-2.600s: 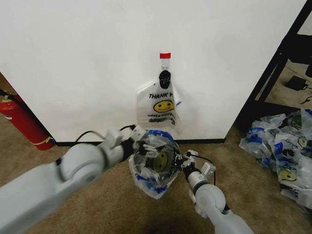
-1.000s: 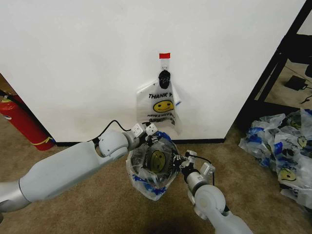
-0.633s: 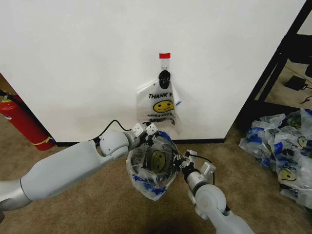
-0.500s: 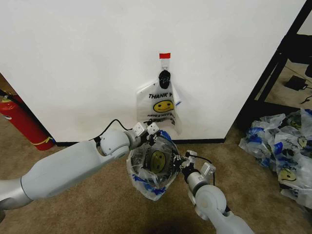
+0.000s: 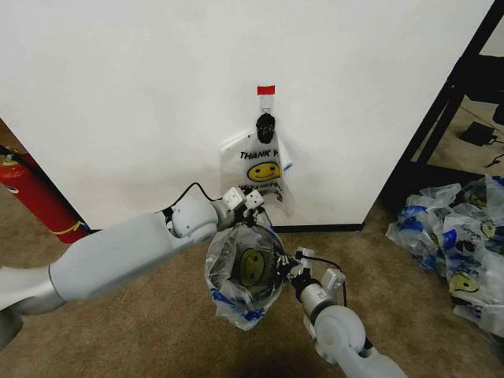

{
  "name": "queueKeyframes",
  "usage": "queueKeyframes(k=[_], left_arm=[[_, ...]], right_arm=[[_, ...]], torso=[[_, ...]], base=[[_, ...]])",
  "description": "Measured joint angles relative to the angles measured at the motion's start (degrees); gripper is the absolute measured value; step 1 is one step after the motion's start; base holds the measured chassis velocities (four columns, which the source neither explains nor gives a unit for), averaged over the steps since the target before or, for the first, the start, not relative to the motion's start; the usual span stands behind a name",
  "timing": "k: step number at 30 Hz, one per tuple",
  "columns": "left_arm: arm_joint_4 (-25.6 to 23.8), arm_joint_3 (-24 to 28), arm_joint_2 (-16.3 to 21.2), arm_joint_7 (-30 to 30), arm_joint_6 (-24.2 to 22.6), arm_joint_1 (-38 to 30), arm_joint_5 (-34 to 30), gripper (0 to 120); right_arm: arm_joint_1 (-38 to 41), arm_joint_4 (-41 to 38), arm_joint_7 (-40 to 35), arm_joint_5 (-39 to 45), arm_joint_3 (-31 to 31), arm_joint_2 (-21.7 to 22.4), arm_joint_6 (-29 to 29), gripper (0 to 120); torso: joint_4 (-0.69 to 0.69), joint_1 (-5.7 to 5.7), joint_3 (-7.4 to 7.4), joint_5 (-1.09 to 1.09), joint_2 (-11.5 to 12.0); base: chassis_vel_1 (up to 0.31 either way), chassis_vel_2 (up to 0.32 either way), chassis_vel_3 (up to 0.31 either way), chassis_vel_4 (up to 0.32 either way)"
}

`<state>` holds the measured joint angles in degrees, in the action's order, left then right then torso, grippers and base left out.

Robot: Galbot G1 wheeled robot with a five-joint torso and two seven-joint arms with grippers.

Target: Pick up the garbage bag from the wall and place it over the trash bin.

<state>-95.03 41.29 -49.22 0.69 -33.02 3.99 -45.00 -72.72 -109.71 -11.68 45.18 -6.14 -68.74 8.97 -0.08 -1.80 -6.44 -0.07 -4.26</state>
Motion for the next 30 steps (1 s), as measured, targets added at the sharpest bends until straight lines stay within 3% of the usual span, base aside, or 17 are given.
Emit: queueKeyframes(k=[16, 25, 30], left_arm=[[1.0, -1.5, 6.4, 1.9, 1.0, 2.2, -2.2, 0], [-2.3, -7.6, 12.1, 2.6, 1.8, 8.4, -2.0, 0], [-5.1, -13.9, 16.4, 2.8, 2.4, 16.9, -1.4, 0]], right_arm=[[-3.9, -1.3, 7.9, -0.3, -3.3, 1.7, -6.7, 1], [-1.1, -0.6, 4.8, 5.9, -4.8, 0.0, -6.5, 1], [1.1, -0.6, 3.3, 9.3, -4.5, -0.8, -5.2, 1]], torso=[[0.00, 0.00, 0.00, 0.00, 0.0], [0.01, 0.00, 0.00, -0.01, 0.0], [-0.01, 0.00, 0.00, -0.02, 0.0]], base=[[0.000, 0.000, 0.000, 0.000], [0.000, 0.000, 0.000, 0.000], [0.000, 0.000, 0.000, 0.000]])
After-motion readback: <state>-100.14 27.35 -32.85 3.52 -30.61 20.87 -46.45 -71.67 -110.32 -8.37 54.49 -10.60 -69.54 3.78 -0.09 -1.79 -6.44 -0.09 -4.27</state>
